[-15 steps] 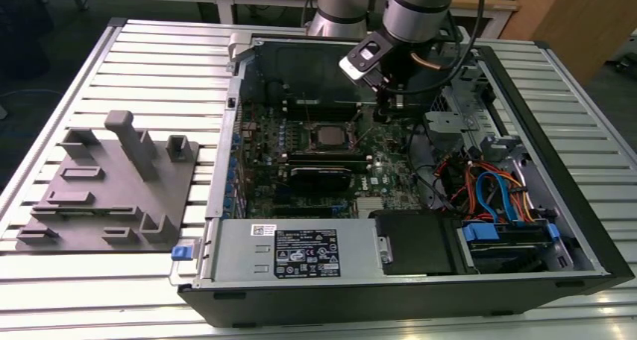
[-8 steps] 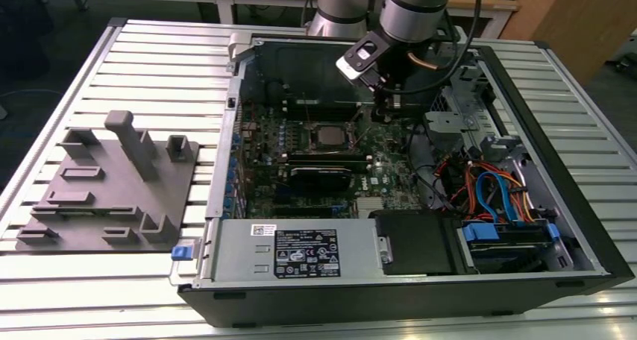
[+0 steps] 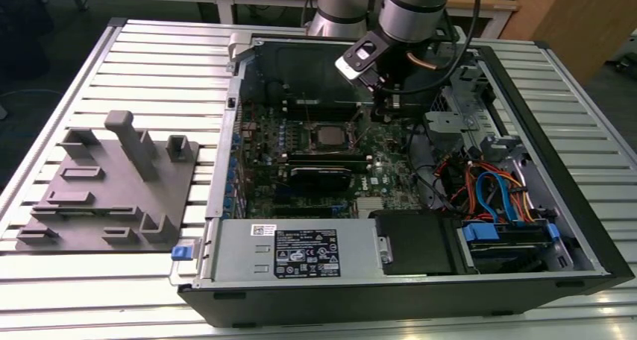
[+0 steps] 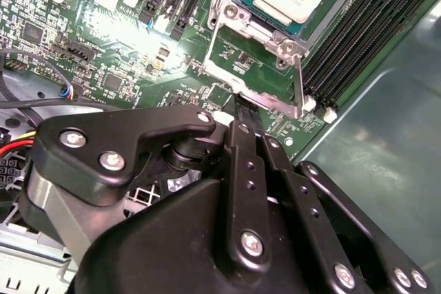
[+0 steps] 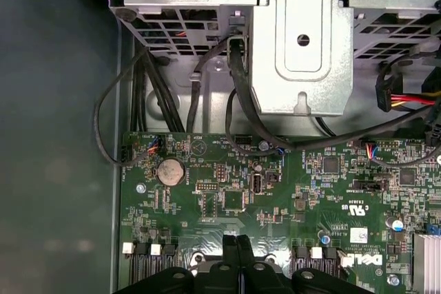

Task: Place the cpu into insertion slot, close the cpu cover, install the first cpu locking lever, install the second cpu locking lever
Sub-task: 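Close the cpu cover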

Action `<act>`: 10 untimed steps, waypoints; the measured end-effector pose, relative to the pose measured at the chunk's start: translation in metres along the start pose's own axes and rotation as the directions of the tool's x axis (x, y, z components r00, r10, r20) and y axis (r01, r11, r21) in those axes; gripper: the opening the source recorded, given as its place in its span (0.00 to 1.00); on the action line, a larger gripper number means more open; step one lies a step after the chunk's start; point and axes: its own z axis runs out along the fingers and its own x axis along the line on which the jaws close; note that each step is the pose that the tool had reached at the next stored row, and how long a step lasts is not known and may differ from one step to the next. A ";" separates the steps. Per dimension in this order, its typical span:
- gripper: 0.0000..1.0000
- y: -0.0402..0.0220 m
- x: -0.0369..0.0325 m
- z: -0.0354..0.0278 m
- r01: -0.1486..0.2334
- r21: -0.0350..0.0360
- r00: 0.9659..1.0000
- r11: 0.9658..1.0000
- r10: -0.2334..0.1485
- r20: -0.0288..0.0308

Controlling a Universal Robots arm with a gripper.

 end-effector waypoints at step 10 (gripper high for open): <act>0.11 -0.0018 0.0000 0.0000 0.000 0.000 1.000 1.000 0.000 0.000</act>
